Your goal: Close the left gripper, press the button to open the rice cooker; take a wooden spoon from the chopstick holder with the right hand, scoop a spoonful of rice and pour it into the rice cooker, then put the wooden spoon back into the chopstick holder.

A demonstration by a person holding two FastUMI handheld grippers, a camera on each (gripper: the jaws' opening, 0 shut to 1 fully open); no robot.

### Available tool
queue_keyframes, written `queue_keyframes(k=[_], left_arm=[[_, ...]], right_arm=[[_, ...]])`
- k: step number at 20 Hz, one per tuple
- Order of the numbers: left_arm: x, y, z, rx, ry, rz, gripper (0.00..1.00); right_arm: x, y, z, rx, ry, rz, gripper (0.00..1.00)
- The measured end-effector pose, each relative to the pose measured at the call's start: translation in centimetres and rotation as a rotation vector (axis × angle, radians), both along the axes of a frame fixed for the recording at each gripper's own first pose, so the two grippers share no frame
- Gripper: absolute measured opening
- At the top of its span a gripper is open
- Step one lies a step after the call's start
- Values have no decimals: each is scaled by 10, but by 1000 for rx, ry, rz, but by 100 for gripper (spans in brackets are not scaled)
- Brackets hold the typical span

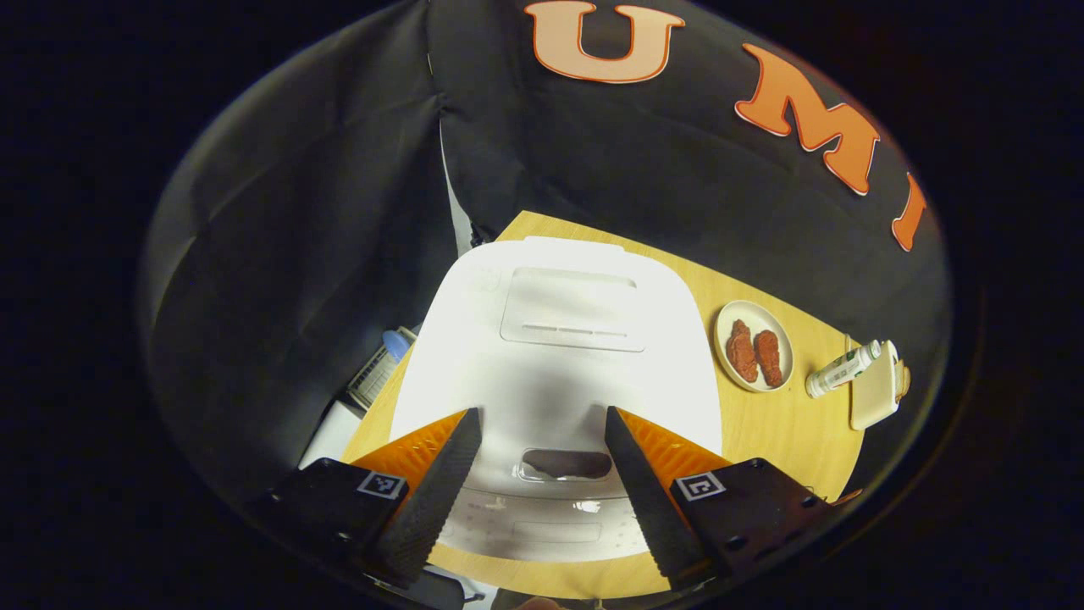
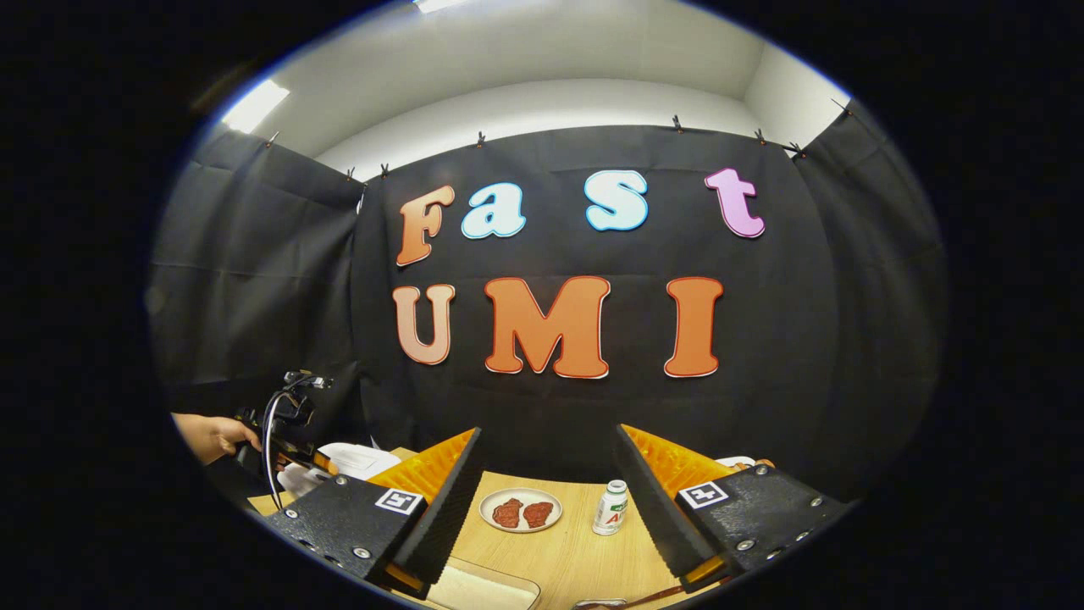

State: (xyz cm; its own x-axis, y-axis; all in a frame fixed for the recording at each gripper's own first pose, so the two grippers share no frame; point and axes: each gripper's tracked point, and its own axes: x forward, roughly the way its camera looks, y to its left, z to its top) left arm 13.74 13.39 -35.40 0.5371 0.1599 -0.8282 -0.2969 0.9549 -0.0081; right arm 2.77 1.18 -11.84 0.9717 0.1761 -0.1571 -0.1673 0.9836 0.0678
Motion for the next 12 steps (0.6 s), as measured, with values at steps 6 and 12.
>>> queue_keyframes(k=[6,12], left_arm=[[15,-15,79,91,-289,-77,100],[-32,-63,185,167,-618,-143,99]], right_arm=[[13,15,8,11,-15,7,94],[28,29,26,-36,-81,-9,94]])
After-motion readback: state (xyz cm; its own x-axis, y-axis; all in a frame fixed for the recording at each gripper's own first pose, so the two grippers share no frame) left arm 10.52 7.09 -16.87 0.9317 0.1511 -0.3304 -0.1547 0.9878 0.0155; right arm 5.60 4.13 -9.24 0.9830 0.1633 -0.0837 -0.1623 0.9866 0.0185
